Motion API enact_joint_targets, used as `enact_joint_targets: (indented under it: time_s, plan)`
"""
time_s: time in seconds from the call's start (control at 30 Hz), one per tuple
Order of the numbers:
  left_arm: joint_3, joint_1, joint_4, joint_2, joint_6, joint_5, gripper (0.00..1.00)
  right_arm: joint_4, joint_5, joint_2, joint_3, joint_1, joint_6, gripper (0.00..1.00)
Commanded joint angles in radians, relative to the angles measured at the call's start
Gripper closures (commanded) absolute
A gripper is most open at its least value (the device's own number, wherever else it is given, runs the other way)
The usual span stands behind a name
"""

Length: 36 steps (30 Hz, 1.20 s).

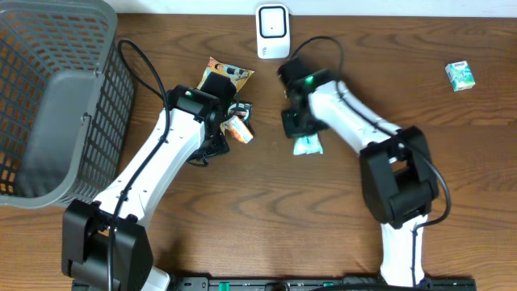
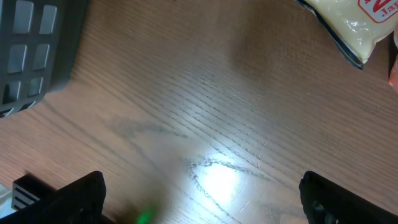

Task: Scan the item barcode

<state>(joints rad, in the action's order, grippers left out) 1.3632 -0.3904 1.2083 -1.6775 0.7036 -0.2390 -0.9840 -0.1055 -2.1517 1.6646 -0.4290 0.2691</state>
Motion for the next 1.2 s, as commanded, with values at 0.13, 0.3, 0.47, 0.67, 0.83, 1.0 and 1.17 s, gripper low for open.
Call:
enact_joint_targets:
  time_s: [0.13,0.3,0.47,0.67,0.83,1.0,1.17]
  plan:
    - [-0.006,0.003,0.006,0.005,0.009,-0.016,0.02,-0.026,-0.789,0.062,0.019,0.188,-0.261,0.99]
    - [-0.006,0.003,0.006,0.005,0.009,-0.016,0.02,-0.01,-1.048,0.055,-0.084,0.29,-0.387,0.99]
    - [-0.006,0.003,0.006,0.005,0.009,-0.016,0.02,0.13,-1.101,0.055,-0.294,0.352,-0.378,0.99]
    - [-0.006,0.003,0.006,0.005,0.009,-0.016,0.02,0.273,-1.063,0.055,-0.445,0.475,-0.292,0.98]
    - [-0.006,0.003,0.006,0.005,0.009,-0.016,0.02,0.23,-0.866,0.056,-0.424,0.566,-0.248,0.72]
    - [-0.006,0.003,0.006,0.005,0.009,-0.016,0.02,0.053,-0.763,0.067,-0.332,0.624,-0.303,0.51]
    - [-0.006,0.003,0.006,0.005,0.009,-0.016,0.02,-0.082,-0.707,0.072,-0.246,0.628,-0.362,0.34]
